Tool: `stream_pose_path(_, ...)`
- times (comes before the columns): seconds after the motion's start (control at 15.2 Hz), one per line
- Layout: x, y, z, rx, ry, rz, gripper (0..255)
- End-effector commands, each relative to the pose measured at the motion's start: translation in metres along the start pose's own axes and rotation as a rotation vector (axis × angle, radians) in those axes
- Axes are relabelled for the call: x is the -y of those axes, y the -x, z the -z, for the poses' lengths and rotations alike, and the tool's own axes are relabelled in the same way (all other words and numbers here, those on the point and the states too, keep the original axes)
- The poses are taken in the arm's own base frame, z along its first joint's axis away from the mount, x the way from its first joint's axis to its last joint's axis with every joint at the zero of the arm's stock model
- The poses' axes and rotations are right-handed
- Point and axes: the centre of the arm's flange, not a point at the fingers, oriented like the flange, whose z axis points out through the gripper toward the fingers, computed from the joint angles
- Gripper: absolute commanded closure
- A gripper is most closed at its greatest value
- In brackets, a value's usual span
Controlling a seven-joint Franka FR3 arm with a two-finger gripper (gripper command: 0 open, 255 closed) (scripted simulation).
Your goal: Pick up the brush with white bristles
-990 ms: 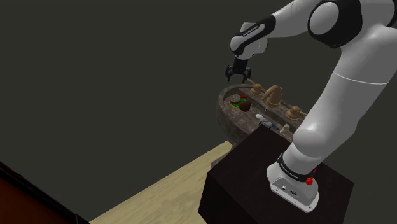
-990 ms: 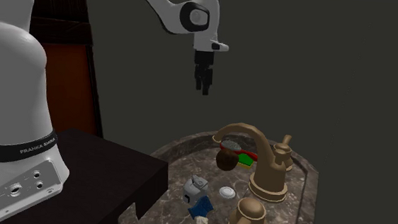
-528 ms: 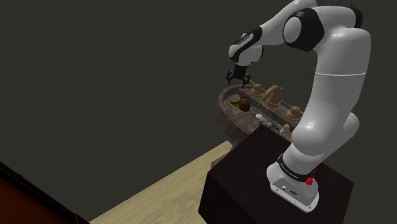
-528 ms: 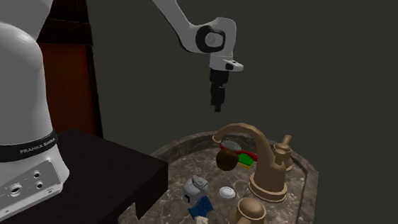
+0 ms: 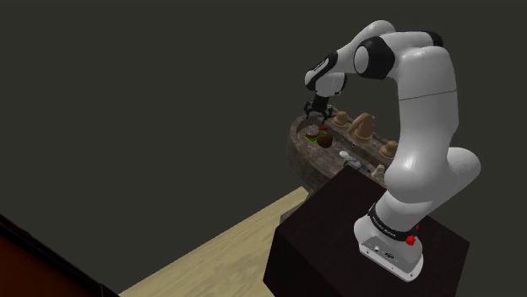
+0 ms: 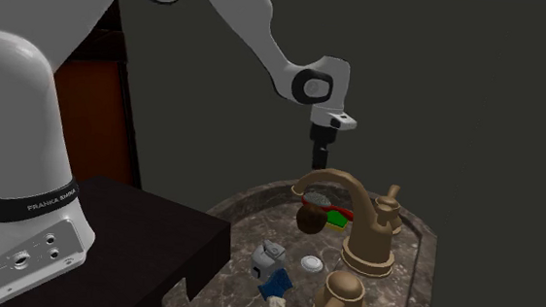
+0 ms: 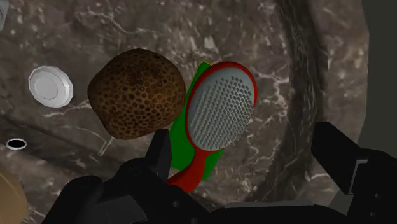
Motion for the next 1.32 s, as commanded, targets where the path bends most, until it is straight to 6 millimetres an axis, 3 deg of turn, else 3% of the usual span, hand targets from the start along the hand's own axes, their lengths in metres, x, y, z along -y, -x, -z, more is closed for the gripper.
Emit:
stream_pose_path(0.0, -0.005, -0.019, -0.02, 0.006, -0.003, -0.051, 0)
stream_pose_path(0.2, -0.015, -0.047, -0.049, 0.013, -0.007, -0.125, 0)
stream_pose_path(0.73, -0.015, -0.05, -0.09, 0.014, -0.007, -0.128, 0)
stream_pose_path(0.86, -0.015, -0.05, -0.09, 0.014, -0.008, -0.128, 0)
stream_pose_path(0.92, -0.015, -0.05, -0.089, 0.014, -0.007, -0.128, 255)
stream_pose_path(1.25, -0.015, -0.05, -0.089, 0.014, -0.007, -0.128, 255)
